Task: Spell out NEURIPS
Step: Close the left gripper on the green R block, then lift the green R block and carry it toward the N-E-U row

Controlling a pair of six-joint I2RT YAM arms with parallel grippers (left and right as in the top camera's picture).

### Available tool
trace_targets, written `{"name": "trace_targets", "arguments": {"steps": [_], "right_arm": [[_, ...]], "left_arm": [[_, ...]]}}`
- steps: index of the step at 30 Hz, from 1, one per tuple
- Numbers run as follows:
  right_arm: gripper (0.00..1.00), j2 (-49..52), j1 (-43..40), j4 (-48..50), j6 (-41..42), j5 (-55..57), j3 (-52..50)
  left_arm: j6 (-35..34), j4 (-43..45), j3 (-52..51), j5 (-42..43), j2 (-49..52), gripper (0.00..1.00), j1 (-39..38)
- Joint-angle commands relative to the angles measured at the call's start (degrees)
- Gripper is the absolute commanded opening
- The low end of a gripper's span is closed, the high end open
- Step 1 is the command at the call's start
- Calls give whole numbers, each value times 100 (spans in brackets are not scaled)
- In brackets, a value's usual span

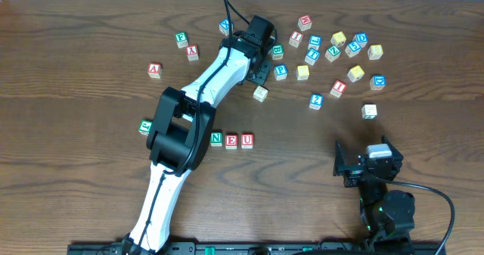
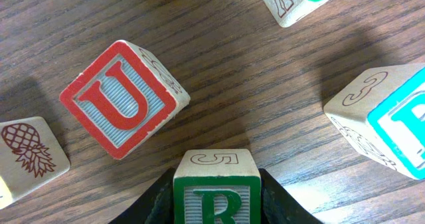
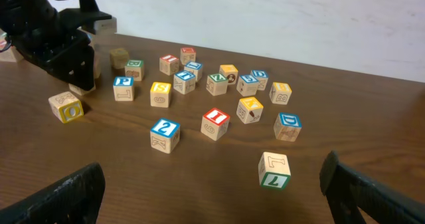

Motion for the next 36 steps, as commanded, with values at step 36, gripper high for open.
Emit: {"name": "trace_targets", "arguments": {"steps": [36], "right_arm": [[99,-24,-31,-24,24,-15,-4]], "left_arm": [[13,-444,262,-111,-289,24,-2]]}}
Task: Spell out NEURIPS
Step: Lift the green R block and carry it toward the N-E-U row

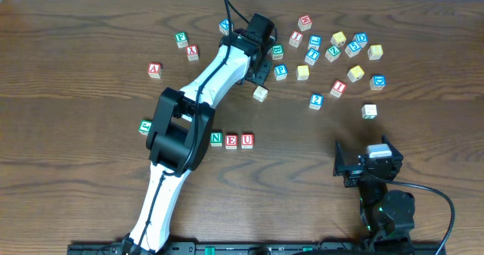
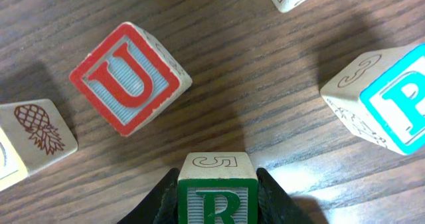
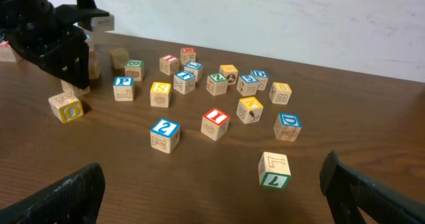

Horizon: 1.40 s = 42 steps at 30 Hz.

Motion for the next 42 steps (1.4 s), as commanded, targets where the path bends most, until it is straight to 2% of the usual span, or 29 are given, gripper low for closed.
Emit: {"name": "trace_targets", "arguments": {"steps": [1,19,24,27,30,36,42], "right_arm": [[99,-24,-31,-24,24,-15,-4],[99,-24,-31,-24,24,-13,-4],[99,-24,-31,-24,24,-15,-4],[99,-24,-31,-24,24,-15,-4],[99,-24,-31,-24,24,-15,-4],[99,-24,-31,-24,24,-15,-4],[99,-24,-31,-24,24,-15,-4]], "left_arm": [[15,-52,109,-109,-286,24,-2],[-50,-278,109,-111,-955,21,-11],[-437,-590,109,-197,-1231,20,-13],[-844,-785,107,-216,-1353,8,-15],[-1049,-876,107,-223,-1443,8,-52],[-1303,-1003,107,-957,-1646,7,-494],[-1368,-1193,101,-1248,-1742,7,-1051]]}}
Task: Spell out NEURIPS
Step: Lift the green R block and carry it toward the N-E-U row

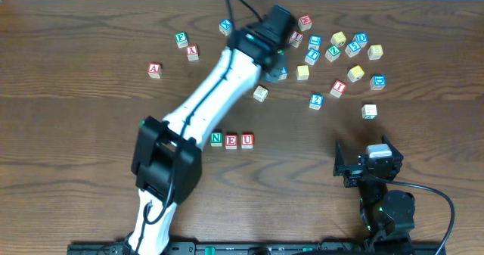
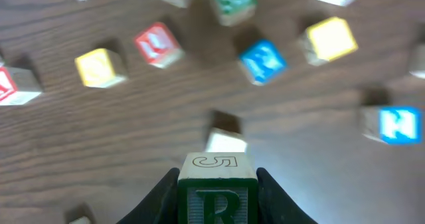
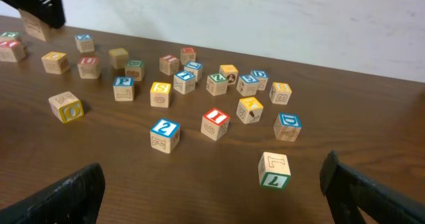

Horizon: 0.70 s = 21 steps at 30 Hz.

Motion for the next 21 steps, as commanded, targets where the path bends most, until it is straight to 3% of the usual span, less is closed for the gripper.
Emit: {"name": "trace_targets", "arguments": {"steps": [1,21], "right_arm": [[99,-24,-31,-24,24,-15,-4],[99,-24,-26,-24,24,-15,-4]], "left_arm": [[-175,-81,101,-354,-221,7,-273],[-483,-286,-330,-415,-240,8,-363]]}}
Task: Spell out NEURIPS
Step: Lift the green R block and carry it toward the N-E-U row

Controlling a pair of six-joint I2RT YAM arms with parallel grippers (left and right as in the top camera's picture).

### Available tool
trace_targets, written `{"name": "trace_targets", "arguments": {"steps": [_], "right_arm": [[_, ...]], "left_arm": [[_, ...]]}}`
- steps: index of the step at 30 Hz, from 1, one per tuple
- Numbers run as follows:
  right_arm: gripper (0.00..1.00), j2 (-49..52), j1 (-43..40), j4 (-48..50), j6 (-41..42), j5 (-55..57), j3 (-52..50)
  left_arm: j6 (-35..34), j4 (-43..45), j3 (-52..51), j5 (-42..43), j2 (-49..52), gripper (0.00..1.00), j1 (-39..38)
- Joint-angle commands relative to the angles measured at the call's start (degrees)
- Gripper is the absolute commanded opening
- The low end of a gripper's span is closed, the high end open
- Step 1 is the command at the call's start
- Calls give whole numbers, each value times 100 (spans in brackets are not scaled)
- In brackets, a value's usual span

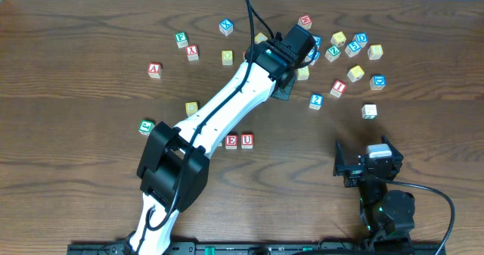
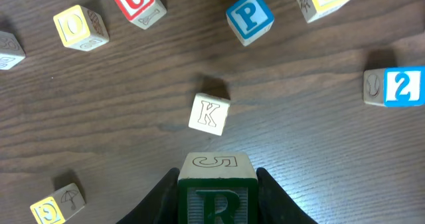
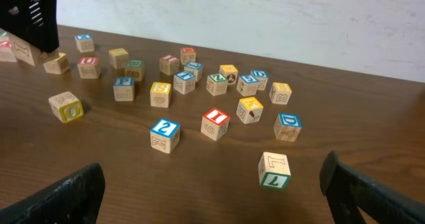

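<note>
My left gripper (image 1: 284, 87) is shut on a green R block (image 2: 216, 191) and holds it in the air over the loose blocks at the back of the table. On the wood just ahead of the held block lies a plain K block (image 2: 209, 114), with a blue P block (image 2: 250, 16) farther off. Red E (image 1: 231, 141) and U (image 1: 247, 141) blocks stand in a row at mid-table; my left arm covers the spot left of them. A red I block (image 3: 216, 123) lies among the loose ones. My right gripper (image 3: 212, 197) rests open at the lower right.
Loose letter blocks lie scattered across the back of the table: a red U (image 2: 137, 1), a yellow O (image 2: 80, 26), a blue 2 (image 2: 404, 86), a green 7 (image 3: 274, 171). A and other blocks (image 1: 154, 69) lie at the back left. My left arm crosses the table's middle.
My left gripper, still holding the R block, has shifted right and toward the front. The K block now lies directly ahead of it. The right arm has not moved.
My left gripper was shut on the R block down among a red U and a blue P. A moment later it sat slightly higher. Then it was well above the table with the block, and now it hangs farther right over the K block.
</note>
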Motion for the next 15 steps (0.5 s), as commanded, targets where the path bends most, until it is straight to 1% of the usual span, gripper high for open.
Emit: {"name": "trace_targets", "arguments": {"steps": [1,15], "right_arm": [[99,-24,-26,-24,24,-15,-4],[99,-24,-26,-24,24,-15,-4]], "left_arm": [[-76,7,-61,-118,-192,7,20],[-356,-63,-98,2,-219,8,15]]}}
